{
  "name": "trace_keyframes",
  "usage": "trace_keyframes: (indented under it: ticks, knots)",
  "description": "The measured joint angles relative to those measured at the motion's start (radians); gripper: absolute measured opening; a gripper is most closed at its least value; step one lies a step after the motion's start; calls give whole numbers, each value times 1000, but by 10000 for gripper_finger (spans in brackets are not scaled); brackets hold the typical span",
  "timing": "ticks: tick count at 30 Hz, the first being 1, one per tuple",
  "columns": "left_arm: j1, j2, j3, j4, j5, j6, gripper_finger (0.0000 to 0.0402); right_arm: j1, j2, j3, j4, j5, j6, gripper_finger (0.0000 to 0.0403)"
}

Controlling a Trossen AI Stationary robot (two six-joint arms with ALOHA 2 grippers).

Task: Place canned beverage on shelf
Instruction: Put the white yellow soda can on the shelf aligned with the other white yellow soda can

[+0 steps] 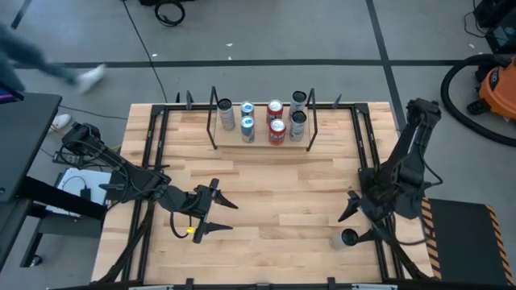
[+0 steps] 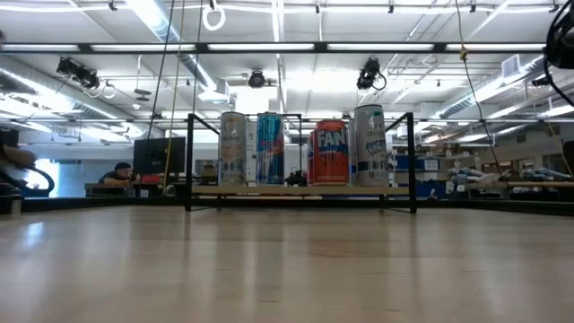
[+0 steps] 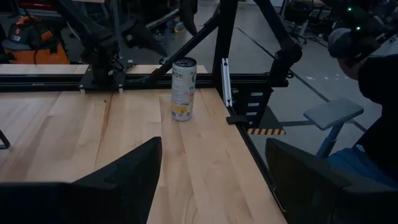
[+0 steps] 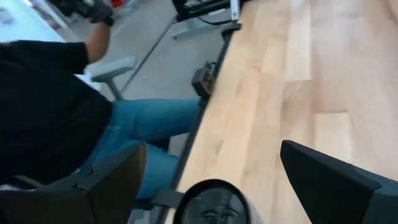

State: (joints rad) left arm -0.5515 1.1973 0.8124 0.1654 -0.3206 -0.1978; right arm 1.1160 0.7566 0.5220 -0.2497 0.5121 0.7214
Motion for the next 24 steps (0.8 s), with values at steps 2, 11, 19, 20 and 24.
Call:
trace_keyframes:
  ticks: [2,11,19,20,24]
  knots:
    - [0,0,0,0,0,0,286,12,21,0,0,28,1,379]
    - [0,0,0,0,0,1,286,47,109,0,-30,16,117,379]
    - [0,0,0,0,0,0,286,50,152,0,-74,-13,213,375]
    - [0,0,0,1,0,0,286,50,155,0,-74,-27,228,375]
    - [0,0,0,1,0,1,286,50,167,0,-75,-66,275,374]
